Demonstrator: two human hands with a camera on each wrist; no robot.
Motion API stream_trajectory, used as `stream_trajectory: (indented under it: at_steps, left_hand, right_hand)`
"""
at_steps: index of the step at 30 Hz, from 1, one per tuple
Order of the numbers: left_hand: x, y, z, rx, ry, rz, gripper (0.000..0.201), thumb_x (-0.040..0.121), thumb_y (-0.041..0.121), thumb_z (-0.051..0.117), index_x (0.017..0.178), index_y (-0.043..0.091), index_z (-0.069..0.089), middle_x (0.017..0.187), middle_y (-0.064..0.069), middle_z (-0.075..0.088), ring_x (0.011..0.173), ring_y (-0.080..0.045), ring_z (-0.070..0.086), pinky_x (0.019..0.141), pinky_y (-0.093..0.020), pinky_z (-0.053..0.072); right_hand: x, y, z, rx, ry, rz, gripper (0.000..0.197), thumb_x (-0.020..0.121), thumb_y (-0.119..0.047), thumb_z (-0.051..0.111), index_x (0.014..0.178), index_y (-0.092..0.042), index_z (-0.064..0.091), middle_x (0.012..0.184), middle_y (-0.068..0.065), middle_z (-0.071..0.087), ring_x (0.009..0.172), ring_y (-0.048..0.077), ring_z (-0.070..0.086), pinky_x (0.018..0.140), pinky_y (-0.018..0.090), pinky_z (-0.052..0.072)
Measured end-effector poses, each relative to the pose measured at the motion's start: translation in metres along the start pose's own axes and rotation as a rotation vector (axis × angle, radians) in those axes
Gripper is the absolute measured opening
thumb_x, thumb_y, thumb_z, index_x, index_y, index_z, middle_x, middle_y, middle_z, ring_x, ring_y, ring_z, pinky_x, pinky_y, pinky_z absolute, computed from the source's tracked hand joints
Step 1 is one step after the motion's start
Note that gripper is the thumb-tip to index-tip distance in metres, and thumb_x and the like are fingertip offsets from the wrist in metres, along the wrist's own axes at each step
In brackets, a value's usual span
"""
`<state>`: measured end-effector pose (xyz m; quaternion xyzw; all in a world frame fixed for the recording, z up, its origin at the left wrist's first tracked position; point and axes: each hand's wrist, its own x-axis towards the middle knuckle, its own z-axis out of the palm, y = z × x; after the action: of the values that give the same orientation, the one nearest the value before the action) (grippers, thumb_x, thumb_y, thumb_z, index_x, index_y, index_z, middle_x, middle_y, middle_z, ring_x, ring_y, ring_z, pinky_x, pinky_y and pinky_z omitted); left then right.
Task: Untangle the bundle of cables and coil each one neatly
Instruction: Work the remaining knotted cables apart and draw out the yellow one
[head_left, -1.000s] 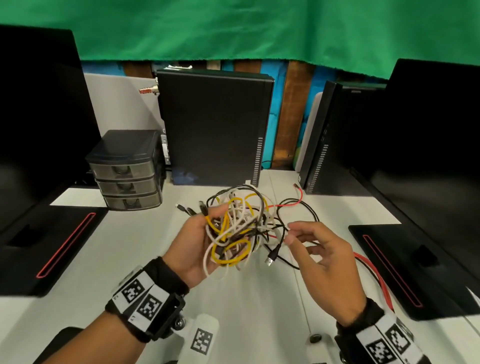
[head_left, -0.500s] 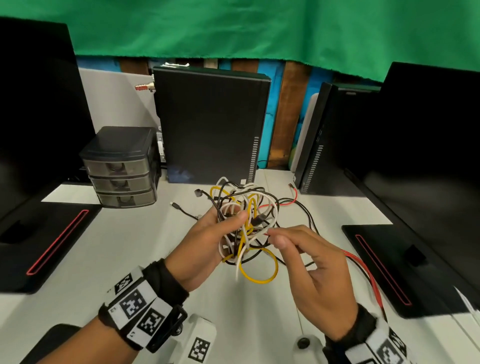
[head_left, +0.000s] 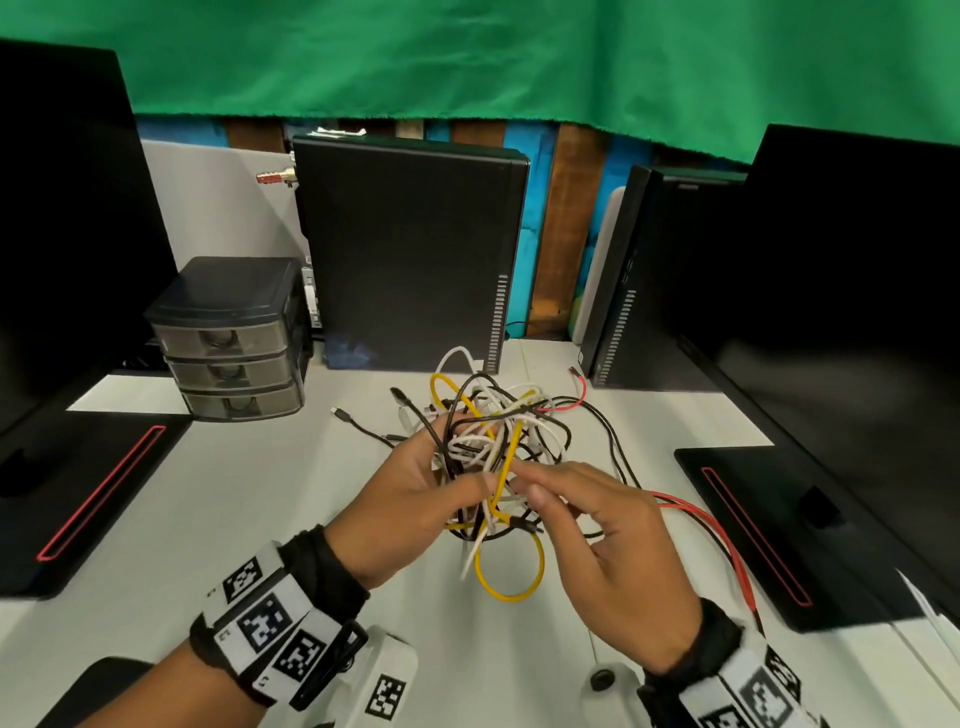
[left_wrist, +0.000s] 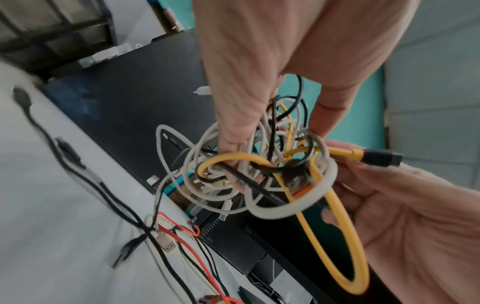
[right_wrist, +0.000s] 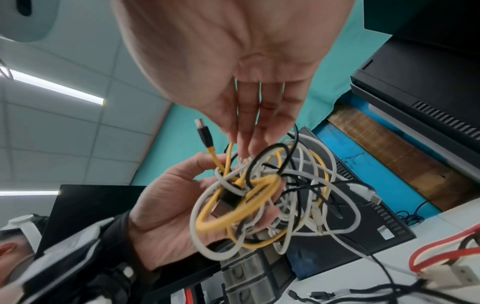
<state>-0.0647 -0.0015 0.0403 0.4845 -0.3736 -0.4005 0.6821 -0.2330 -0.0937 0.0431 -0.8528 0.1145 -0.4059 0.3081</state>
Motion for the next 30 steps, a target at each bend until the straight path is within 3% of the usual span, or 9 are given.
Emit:
stream_trajectory:
  at_steps: [4,7,11,16,20,23,25,28,30]
  left_hand:
    - [-0.002,-0.001,0.003,0.083,-0.021,0.045,0.052,0.074,0.014,0.075,0.124,0.014,0.061,0.112,-0.003,0.073,0.103,-0.017,0.069,0.083,-0.028,0.054]
    - [-0.002,-0.002,0.002,0.076,-0.029,0.036,0.049,0.076,0.022,0.076,0.124,0.019,0.064,0.121,-0.007,0.070,0.114,-0.025,0.066,0.093,-0.036,0.054]
    - [0.000,-0.001,0.000,-0.025,0.028,-0.033,0.045,0.081,0.012,0.074,0.125,0.016,0.063,0.116,-0.009,0.071,0.104,-0.029,0.068,0.086,-0.042,0.054]
    - [0.002,-0.003,0.002,-0.091,0.078,-0.100,0.032,0.088,0.005,0.067,0.118,0.014,0.063,0.106,-0.007,0.072,0.094,-0.026,0.068,0.076,-0.041,0.050]
    - [0.002,-0.003,0.000,-0.089,0.082,-0.100,0.032,0.088,-0.009,0.060,0.112,0.012,0.063,0.100,-0.011,0.070,0.091,-0.032,0.063,0.072,-0.042,0.049]
    - [0.000,0.002,0.004,-0.076,0.040,-0.073,0.045,0.069,-0.004,0.055,0.112,0.007,0.059,0.078,0.000,0.069,0.065,-0.014,0.064,0.061,-0.029,0.051]
    - [0.000,0.004,0.007,-0.122,0.016,-0.072,0.046,0.068,-0.005,0.055,0.113,0.005,0.058,0.072,0.002,0.068,0.056,-0.009,0.062,0.054,-0.021,0.050]
    - [-0.002,0.005,0.009,-0.142,0.000,-0.060,0.046,0.071,-0.002,0.063,0.116,0.006,0.059,0.089,-0.005,0.072,0.072,-0.016,0.069,0.060,-0.026,0.054]
    - [-0.004,0.005,0.011,-0.154,-0.006,-0.071,0.046,0.072,0.001,0.066,0.116,0.008,0.060,0.096,-0.010,0.072,0.081,-0.021,0.069,0.064,-0.030,0.055]
  right_hand:
    - [-0.001,0.006,0.001,-0.187,0.015,-0.086,0.036,0.096,-0.020,0.060,0.131,-0.023,0.063,0.100,-0.015,0.064,0.086,0.004,0.060,0.070,0.017,0.046]
    - [0.000,0.006,-0.003,-0.294,0.010,-0.148,0.020,0.095,-0.020,0.060,0.109,-0.019,0.073,0.095,-0.008,0.064,0.086,0.012,0.059,0.071,0.025,0.048]
    - [0.003,0.009,-0.011,-0.315,-0.048,-0.036,0.025,0.094,-0.034,0.050,0.085,-0.025,0.072,0.077,-0.013,0.057,0.078,0.011,0.052,0.066,0.035,0.046]
    - [0.002,0.002,-0.013,-0.316,-0.098,0.029,0.046,0.088,-0.070,0.050,0.089,-0.032,0.075,0.071,-0.014,0.052,0.076,0.008,0.051,0.069,0.027,0.044]
    - [0.002,0.008,-0.009,-0.366,-0.113,-0.007,0.035,0.095,-0.055,0.051,0.091,-0.030,0.075,0.073,-0.014,0.052,0.075,0.008,0.049,0.068,0.033,0.046]
    - [0.002,0.012,-0.005,-0.306,-0.053,0.021,0.034,0.099,-0.048,0.049,0.086,-0.026,0.071,0.074,-0.014,0.054,0.075,0.010,0.050,0.067,0.035,0.047]
    - [0.003,0.011,-0.004,-0.291,0.015,0.028,0.027,0.098,-0.044,0.054,0.085,-0.025,0.070,0.073,-0.014,0.054,0.073,0.010,0.051,0.065,0.035,0.047]
    - [0.003,0.003,-0.005,-0.302,0.148,-0.079,0.013,0.091,-0.029,0.070,0.086,-0.018,0.073,0.071,-0.010,0.056,0.069,0.012,0.051,0.063,0.029,0.045]
    - [0.000,-0.005,-0.002,-0.359,0.138,-0.229,0.010,0.088,-0.019,0.075,0.087,-0.010,0.074,0.072,-0.002,0.059,0.067,0.018,0.051,0.062,0.028,0.043]
